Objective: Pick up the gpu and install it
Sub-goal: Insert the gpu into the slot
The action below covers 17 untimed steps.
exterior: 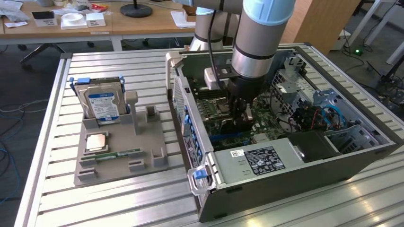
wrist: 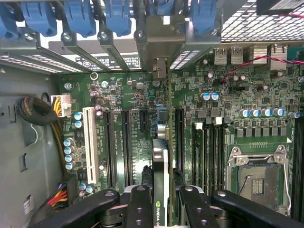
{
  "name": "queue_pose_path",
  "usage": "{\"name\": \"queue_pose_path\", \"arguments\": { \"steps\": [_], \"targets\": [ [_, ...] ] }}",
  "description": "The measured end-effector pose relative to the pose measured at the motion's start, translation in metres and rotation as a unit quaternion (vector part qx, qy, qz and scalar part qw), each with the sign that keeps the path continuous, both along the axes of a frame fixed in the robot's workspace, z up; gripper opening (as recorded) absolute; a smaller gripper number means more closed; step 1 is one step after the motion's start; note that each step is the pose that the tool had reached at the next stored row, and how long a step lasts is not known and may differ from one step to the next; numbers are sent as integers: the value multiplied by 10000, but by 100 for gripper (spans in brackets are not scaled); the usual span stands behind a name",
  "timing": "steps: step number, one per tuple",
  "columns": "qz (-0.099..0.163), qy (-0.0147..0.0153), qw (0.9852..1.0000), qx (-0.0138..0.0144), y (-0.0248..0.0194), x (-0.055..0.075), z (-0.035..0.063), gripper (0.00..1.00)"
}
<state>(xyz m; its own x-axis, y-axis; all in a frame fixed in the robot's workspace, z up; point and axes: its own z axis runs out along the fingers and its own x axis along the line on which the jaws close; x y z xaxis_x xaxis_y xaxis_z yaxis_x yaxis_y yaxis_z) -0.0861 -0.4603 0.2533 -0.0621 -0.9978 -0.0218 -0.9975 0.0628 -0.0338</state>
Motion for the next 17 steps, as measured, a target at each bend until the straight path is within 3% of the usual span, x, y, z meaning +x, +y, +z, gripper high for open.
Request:
{"name": "queue_pose_path", "arguments": {
  "steps": [17],
  "targets": [
    [0, 0, 10000, -1, -1, 0, -29, 26]
  ]
}}
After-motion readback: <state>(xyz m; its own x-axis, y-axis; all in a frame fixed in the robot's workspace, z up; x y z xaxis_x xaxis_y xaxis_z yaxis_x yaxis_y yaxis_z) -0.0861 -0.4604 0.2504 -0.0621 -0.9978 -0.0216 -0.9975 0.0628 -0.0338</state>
